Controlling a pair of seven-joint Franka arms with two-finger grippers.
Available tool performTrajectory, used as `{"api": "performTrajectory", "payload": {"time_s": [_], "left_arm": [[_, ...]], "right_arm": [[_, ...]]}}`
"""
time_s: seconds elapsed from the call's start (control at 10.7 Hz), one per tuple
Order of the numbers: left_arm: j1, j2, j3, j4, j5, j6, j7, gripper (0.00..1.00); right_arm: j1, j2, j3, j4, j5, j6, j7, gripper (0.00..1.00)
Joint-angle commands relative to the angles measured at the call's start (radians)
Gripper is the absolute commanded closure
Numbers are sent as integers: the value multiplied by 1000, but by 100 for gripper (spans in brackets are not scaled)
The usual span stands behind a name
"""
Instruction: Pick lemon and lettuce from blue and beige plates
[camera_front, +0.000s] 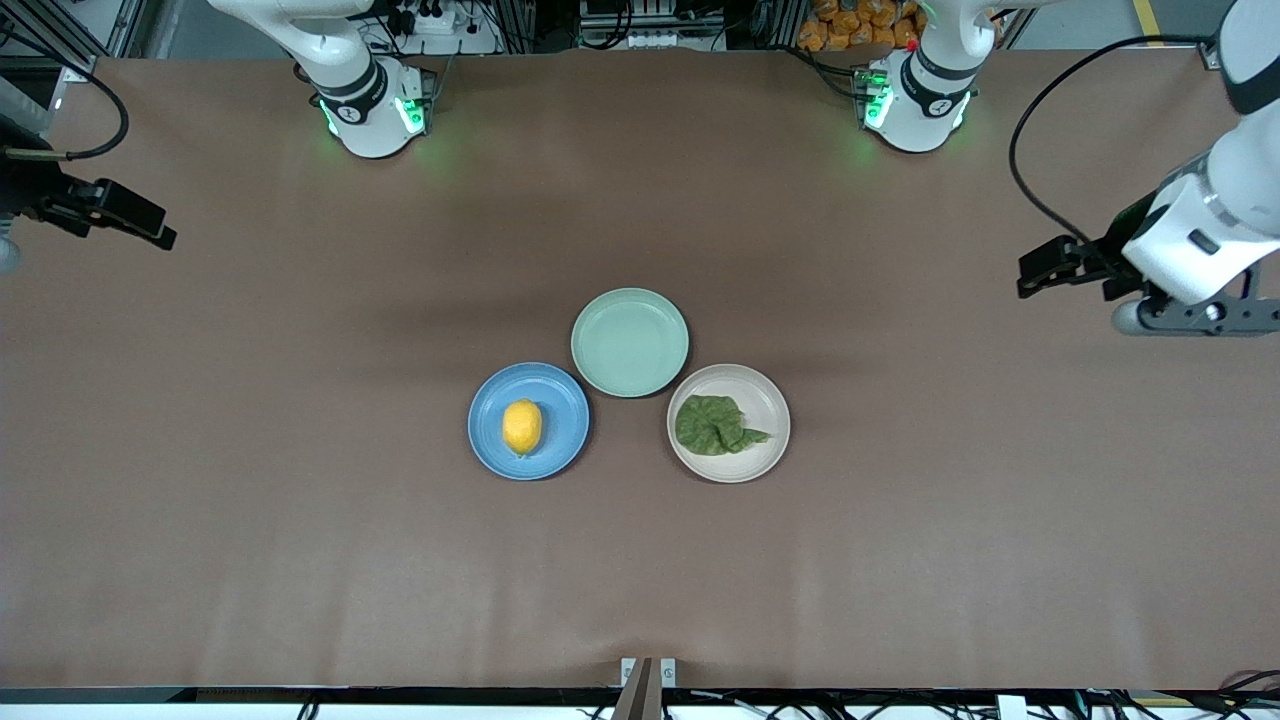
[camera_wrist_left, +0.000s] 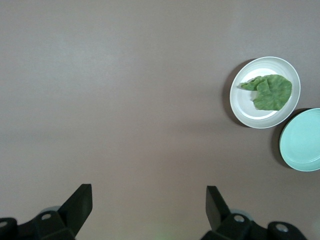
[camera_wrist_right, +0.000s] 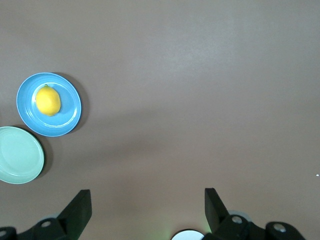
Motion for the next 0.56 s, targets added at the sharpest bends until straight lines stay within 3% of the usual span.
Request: {"api": "performTrajectory", "payload": {"time_s": [0.0, 0.47], "left_arm": [[-4, 30, 1, 14, -39, 7, 4, 0], [-22, 99, 4, 16, -53, 56, -19, 0]], "right_arm": [[5, 60, -2, 21, 13, 7, 14, 0], [11, 132, -1, 21, 15, 38, 11, 0]]}}
